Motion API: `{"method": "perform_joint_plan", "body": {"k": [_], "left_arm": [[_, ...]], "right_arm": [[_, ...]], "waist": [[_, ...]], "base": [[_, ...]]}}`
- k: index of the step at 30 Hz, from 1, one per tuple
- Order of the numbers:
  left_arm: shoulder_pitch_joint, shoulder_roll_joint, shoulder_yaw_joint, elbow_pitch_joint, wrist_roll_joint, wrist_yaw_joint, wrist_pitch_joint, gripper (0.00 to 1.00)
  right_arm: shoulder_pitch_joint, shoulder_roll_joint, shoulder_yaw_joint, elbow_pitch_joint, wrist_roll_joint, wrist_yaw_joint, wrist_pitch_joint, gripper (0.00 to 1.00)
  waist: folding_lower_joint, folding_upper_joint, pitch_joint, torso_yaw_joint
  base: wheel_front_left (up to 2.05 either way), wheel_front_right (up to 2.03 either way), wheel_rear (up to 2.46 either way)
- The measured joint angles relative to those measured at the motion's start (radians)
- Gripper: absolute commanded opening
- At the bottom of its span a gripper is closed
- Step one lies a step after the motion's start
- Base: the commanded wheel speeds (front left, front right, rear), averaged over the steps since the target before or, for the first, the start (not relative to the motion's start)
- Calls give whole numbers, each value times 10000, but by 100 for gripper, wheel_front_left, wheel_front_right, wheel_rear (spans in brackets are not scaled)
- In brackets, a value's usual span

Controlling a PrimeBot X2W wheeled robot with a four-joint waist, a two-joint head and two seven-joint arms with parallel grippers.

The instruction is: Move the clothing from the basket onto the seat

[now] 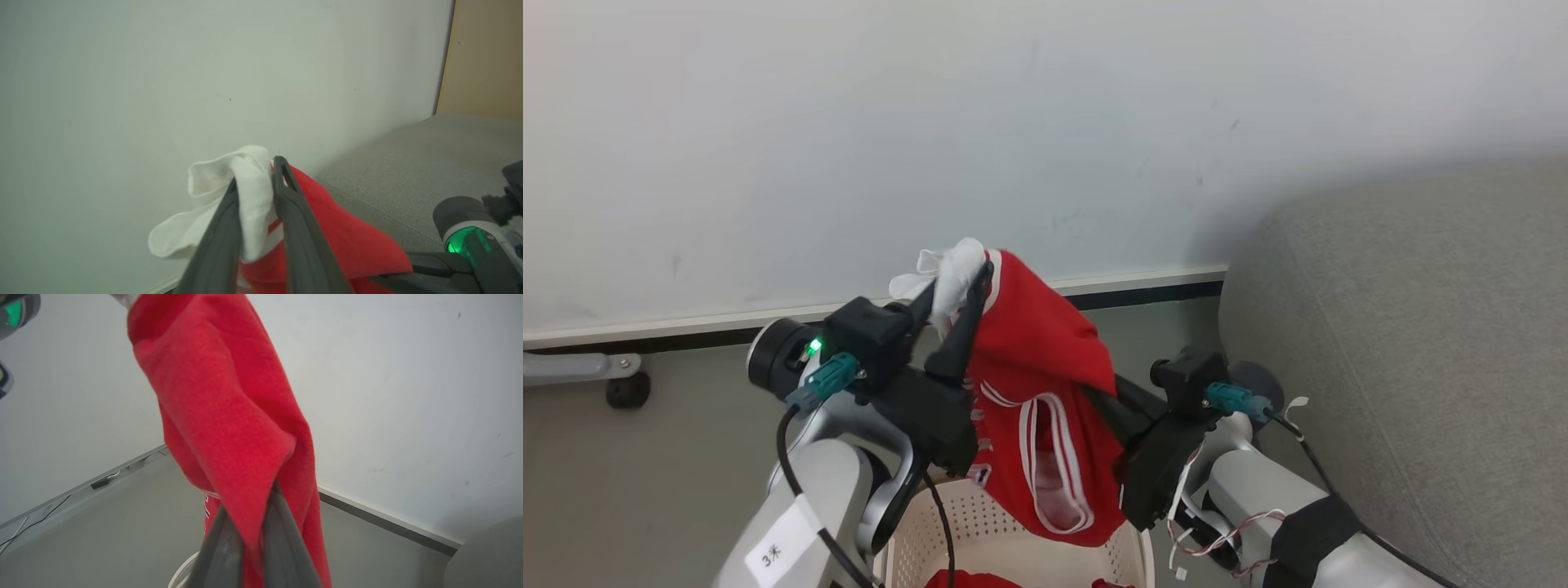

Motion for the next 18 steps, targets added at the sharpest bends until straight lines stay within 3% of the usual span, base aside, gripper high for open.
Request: {"method": "perform_joint_plan", "body": {"k": [10, 18], "left_arm": [[1162, 134, 313, -15, -351, 127, -711, 100], [2313, 123, -36, 8, -412, 81, -1126, 100]], "right_arm": [[-124, -639, -913, -401, 178, 0, 0, 0], [-96, -1279, -1559, -1110, 102, -117, 0, 0]], "waist": [[0, 0, 59, -692], [0, 0, 94, -1437]], "base": [[0, 0, 0], [0, 0, 0]]}}
